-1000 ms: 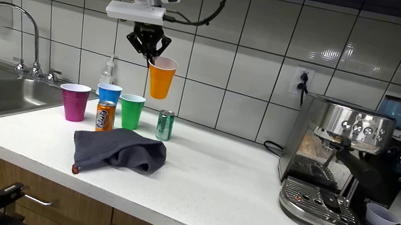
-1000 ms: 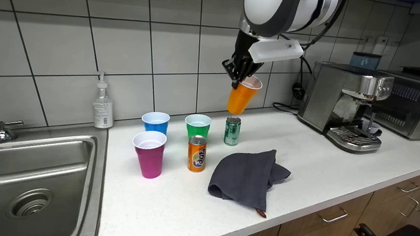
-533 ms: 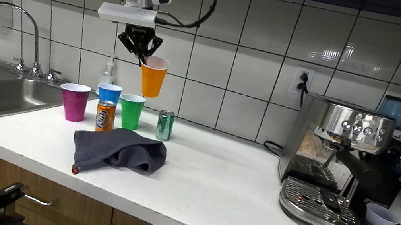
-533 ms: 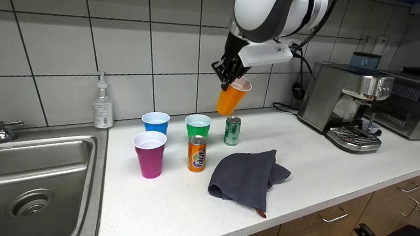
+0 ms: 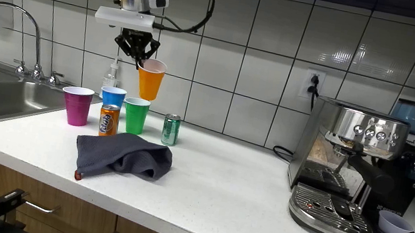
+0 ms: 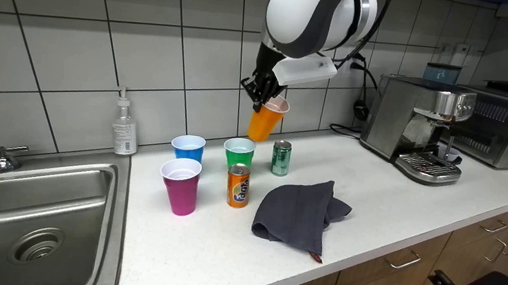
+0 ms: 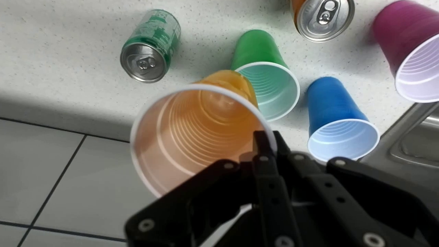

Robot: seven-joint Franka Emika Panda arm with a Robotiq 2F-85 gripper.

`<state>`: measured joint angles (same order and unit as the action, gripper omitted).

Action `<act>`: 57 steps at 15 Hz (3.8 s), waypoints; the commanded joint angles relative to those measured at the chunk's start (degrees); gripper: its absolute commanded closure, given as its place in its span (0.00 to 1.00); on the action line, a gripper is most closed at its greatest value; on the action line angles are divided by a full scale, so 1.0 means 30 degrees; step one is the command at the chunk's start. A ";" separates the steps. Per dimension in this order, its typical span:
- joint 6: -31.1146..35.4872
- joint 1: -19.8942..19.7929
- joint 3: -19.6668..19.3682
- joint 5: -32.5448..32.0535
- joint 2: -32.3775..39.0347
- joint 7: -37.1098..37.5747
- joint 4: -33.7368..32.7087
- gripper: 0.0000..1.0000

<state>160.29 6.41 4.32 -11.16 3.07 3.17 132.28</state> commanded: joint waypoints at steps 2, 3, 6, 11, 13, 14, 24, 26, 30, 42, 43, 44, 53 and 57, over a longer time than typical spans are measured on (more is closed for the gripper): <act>0.0086 0.0179 0.0123 -0.0083 0.1014 0.0258 -0.1149 0.99; 0.0026 0.0254 0.0137 -0.0051 0.1145 0.0296 -0.1320 0.99; 0.0061 0.0453 0.0146 -0.0072 0.1555 0.0300 -0.1753 0.99; 0.0057 0.0749 0.0154 -0.0138 0.2045 0.0250 -0.2189 0.99; 0.0030 0.0822 0.0138 -0.0112 0.2224 0.0210 -0.2294 0.99; 0.0009 0.0866 0.0119 -0.0140 0.2325 0.0235 -0.2350 0.99; -0.0193 0.1153 0.0008 -0.0226 0.3131 0.0310 -0.2779 0.99; -0.0359 0.1230 -0.0067 -0.0333 0.3276 0.0420 -0.2919 0.99; -0.0511 0.1416 -0.0291 -0.0705 0.3573 0.0632 -0.3094 0.99; -0.2539 0.1896 -0.0547 -0.1421 0.3807 0.0928 -0.3896 0.99; -0.2718 0.1910 -0.0510 -0.1382 0.3801 0.0905 -0.3941 0.99; -0.2880 0.1933 -0.0482 -0.1372 0.3800 0.0903 -0.3985 0.99; -0.3512 0.2104 -0.0575 -0.1639 0.4165 0.1286 -0.4331 0.70; -0.3470 0.2127 -0.0687 -0.1820 0.4302 0.1467 -0.4406 0.48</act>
<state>151.97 12.10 3.00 -14.30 15.39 5.01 120.88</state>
